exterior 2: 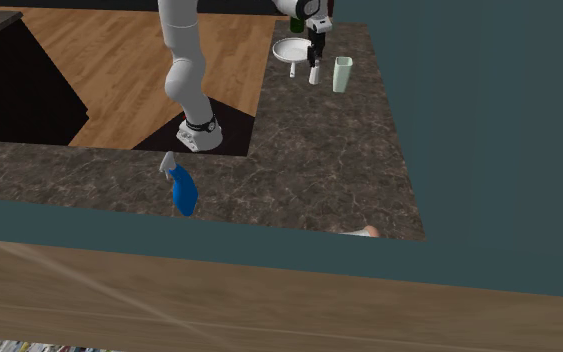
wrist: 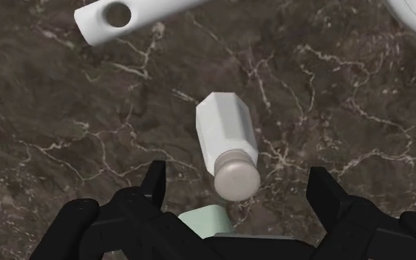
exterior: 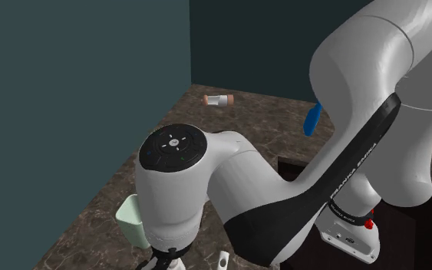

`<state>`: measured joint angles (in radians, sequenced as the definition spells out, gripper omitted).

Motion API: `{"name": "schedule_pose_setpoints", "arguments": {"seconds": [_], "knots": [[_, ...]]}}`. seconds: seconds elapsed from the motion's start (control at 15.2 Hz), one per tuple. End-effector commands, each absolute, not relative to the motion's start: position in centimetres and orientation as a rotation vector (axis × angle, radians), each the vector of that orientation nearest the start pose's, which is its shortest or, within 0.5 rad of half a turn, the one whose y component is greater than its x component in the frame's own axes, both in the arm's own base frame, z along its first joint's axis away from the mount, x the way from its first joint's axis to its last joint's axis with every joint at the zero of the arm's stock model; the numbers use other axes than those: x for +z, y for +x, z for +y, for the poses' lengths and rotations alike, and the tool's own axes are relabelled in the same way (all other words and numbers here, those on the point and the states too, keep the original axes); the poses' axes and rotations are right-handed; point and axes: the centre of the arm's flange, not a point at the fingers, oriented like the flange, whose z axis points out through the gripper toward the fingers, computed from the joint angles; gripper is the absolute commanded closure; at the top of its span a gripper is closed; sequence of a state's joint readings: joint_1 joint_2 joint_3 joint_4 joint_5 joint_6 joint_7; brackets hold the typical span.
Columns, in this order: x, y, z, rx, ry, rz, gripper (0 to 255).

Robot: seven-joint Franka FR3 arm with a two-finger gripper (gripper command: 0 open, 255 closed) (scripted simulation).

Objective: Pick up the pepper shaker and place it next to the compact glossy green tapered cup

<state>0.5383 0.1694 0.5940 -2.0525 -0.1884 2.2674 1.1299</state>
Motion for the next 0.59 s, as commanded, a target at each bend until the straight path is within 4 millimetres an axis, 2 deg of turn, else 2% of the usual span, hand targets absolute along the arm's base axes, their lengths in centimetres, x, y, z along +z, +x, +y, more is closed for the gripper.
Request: {"name": "schedule_pose_setpoints", "arguments": {"seconds": [0.0, 0.07, 0.53], "knots": [[39.9, 25.5, 52.0, -0.128, -3.087, -0.166, 0], [40.9, 25.4, 51.9, -0.128, -3.087, -0.166, 0], [40.9, 25.4, 51.9, -0.128, -3.087, -0.166, 0]]}}
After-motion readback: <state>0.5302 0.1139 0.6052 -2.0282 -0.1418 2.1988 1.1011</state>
